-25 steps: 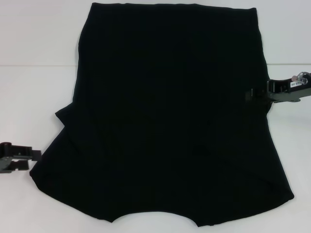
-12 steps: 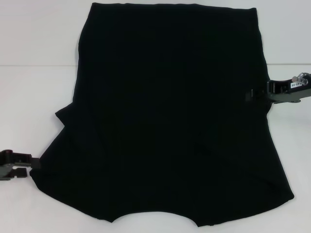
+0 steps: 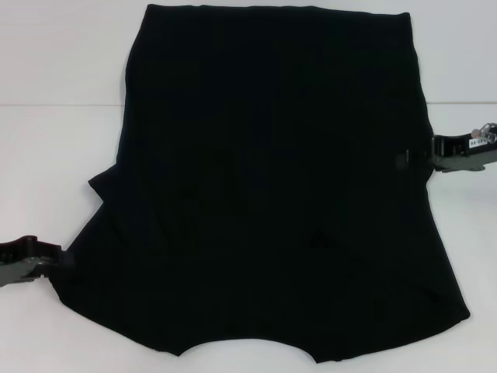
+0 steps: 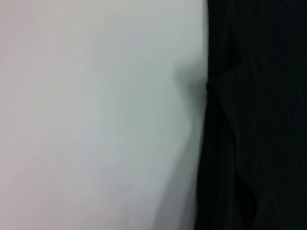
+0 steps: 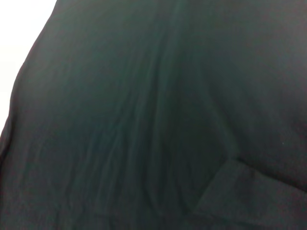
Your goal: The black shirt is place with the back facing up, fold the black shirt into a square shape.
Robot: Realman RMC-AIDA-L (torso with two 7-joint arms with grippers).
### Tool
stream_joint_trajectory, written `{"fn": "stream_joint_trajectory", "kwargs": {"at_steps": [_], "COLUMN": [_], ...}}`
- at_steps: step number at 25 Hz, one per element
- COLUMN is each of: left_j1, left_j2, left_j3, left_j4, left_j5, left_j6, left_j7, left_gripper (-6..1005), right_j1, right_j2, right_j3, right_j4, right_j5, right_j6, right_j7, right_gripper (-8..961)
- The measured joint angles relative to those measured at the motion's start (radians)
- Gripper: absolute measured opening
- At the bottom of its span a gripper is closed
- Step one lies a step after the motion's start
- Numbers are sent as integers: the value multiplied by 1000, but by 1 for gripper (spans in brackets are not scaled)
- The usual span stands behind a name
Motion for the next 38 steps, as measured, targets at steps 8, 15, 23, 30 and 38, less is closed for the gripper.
{"fn": "stream_joint_trajectory", "kwargs": {"at_steps": [8,15,23,30,38], "left_j1": [-3,-2,-14,-29,-39], "left_j2": [2,2,8,9,12], "left_j3": [5,6,-2,2,3], "left_j4": [-2,-2,-1,-6,-29], "left_j5": [6,4,-15,-18,-19], "left_j6": [23,31,122,94,76], "left_j7": [0,9,48,47,49], "left_gripper": [285,5,5,7,10], "right_j1": [-9,-13,-38,-93,-115], "right_j2": [-10,-14,-48,-61,-34], "right_j3": [0,0,-5,-5,-10], "right_j4": [0,0,-13,-48,-40], "right_j5": [0,0,-69,-81,-83], "right_j6": [-19,-44,-213,-340,-379], "right_j7": [1,1,-9,-16,-69], "right_gripper": [463,463,463,463,463]}}
